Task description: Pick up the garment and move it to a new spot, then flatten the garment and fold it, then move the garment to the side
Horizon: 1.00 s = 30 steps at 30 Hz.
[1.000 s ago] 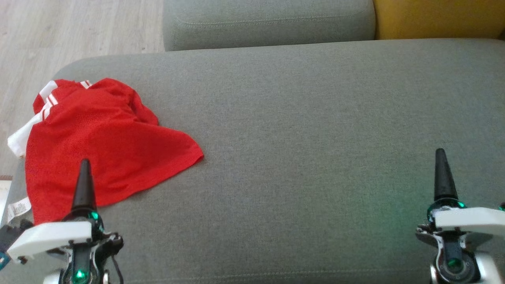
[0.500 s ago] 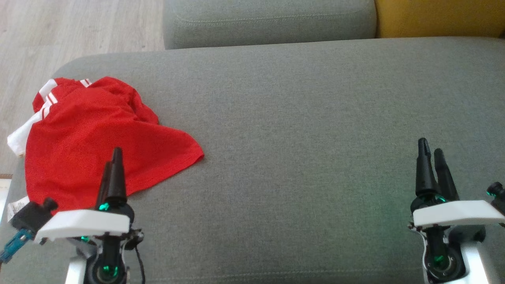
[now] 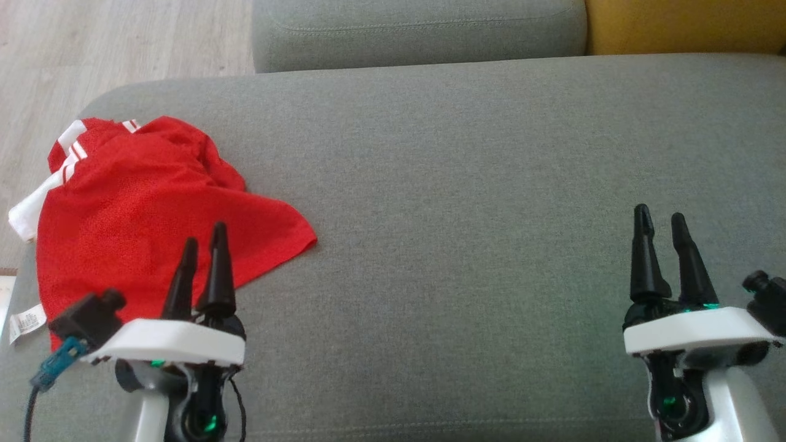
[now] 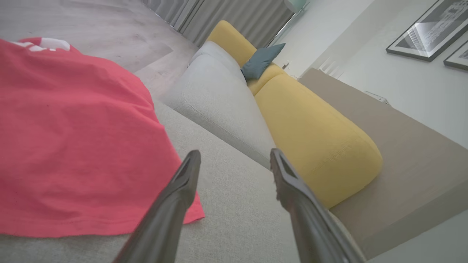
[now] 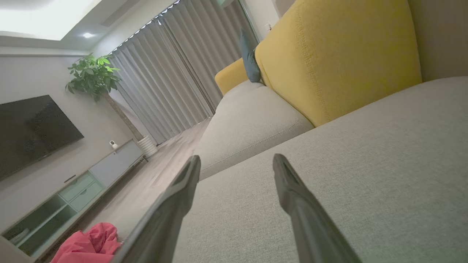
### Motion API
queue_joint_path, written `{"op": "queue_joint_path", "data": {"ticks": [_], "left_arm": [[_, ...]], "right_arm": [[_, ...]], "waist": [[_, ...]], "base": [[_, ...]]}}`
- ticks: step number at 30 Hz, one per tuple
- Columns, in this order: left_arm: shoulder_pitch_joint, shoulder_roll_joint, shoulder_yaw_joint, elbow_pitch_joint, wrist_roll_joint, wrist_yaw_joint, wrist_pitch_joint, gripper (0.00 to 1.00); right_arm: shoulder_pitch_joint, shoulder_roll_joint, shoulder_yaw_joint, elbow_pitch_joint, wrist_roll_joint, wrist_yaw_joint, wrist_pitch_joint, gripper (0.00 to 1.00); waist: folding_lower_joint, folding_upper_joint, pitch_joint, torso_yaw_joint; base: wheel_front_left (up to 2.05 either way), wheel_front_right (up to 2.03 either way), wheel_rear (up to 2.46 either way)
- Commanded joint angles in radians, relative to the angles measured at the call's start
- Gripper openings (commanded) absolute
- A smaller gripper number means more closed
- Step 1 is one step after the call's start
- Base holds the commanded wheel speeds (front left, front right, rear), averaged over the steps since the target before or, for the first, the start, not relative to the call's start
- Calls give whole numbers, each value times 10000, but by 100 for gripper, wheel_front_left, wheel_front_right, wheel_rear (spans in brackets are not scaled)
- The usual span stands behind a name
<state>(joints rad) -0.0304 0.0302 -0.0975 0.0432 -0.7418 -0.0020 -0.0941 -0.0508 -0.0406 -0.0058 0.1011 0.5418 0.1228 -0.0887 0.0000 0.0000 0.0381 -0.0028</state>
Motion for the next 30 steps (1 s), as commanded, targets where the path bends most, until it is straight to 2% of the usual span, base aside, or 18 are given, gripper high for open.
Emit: {"op": "queue_joint_path", "data": {"ticks": [1,10,17,23,30], "left_arm": [[-593,141,44,-467,466,50,-130,100],[-658,494,-731,-459,2160,584,-392,100],[-800,928,-1464,-512,3297,1309,-597,100],[-932,1159,-1979,-660,3862,1906,-743,100],[-1118,1561,-2706,-757,4717,2514,-948,100]], "right_arm": [[-511,-67,204,-484,-430,45,-170,100],[-454,-72,396,-417,-1794,51,-434,100],[-419,-76,516,-470,-2794,56,-641,100],[-404,-79,343,-318,-2882,59,-788,100],[-493,-83,453,-341,-4074,63,-995,100]], "waist": [[0,0,0,-4],[0,0,4,16],[0,0,13,19],[0,0,48,16],[0,0,106,-28]], "base": [[0,0,0],[0,0,0],[0,0,0],[0,0,0],[0,0,0]]}}
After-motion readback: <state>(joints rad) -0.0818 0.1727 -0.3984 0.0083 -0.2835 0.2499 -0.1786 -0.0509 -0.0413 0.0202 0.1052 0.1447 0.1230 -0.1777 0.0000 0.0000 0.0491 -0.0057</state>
